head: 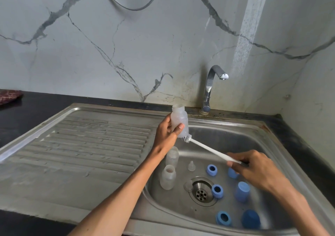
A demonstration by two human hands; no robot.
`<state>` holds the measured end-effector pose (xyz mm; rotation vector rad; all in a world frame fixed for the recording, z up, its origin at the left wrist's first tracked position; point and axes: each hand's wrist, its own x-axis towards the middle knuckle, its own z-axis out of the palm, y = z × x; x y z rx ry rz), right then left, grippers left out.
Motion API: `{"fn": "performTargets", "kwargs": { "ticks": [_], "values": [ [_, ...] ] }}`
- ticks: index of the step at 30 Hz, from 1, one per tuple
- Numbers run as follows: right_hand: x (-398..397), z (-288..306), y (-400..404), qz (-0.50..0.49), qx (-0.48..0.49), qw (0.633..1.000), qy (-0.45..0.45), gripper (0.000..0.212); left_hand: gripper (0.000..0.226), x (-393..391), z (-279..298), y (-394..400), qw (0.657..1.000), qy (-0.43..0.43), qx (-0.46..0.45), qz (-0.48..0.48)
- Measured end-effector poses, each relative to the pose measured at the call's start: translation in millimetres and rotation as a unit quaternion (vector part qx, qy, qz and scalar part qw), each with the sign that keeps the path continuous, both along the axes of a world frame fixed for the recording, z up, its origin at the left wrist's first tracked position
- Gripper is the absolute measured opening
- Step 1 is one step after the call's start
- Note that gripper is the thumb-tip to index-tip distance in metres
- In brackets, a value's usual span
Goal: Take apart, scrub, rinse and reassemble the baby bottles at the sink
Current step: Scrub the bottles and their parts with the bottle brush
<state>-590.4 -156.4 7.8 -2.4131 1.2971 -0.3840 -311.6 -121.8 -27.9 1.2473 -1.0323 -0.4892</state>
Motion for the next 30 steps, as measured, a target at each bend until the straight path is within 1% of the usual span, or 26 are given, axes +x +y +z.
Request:
{"fn": "performTargets", "kwargs": {
  "ticks": [2, 5, 10, 14, 16, 19, 25, 28, 30],
  "values": [
    [2.0, -1.5, 2.9, 0.017, 0.008, 1.000, 0.003, 0.034, 0.054, -1.5, -0.9, -0.5, 1.000, -0.008, 0.003, -0.002],
    [10.1, -3.5, 9.8, 0.046, 0.024, 0.999, 0.005, 0.035, 0.048, 2.7, -3.0, 0.0, 1.000, 0.003, 0.001, 0.013],
    [10.0, -9.9, 5.2, 0.047, 0.042, 0.998, 0.000, 0.034, 0.047, -1.3, -2.6, -0.8, 1.000, -0.014, 0.005, 0.010],
    [11.9, -12.0, 5.2, 0.056, 0.048, 0.997, -0.009, 0.034, 0.048, 2.4, -2.2, 0.7, 0.999, -0.015, 0.002, 0.033],
    [7.7, -6.2, 3.1, 0.056, 0.053, 0.997, -0.010, 0.030, 0.044, 4.6, -1.7, 1.2, 0.999, -0.018, 0.002, 0.043],
    [-2.0, 3.1, 1.3, 0.058, 0.062, 0.996, -0.016, 0.023, 0.047, 4.2, -0.7, 0.8, 0.999, -0.015, -0.001, 0.047],
    [-5.9, 4.6, -0.5, 0.013, 0.050, 0.998, -0.019, 0.022, 0.062, -3.4, -2.6, -1.2, 0.999, -0.016, -0.005, 0.040],
    [-4.2, 4.4, 2.6, 0.003, 0.043, 0.999, -0.017, 0.023, 0.060, -2.1, -2.0, -0.4, 0.999, -0.005, -0.005, 0.046],
    [-6.4, 7.2, 4.2, -0.029, 0.023, 0.999, -0.033, 0.025, 0.057, 1.4, -3.3, 0.5, 0.998, -0.011, 0.001, 0.058]
  ]
}}
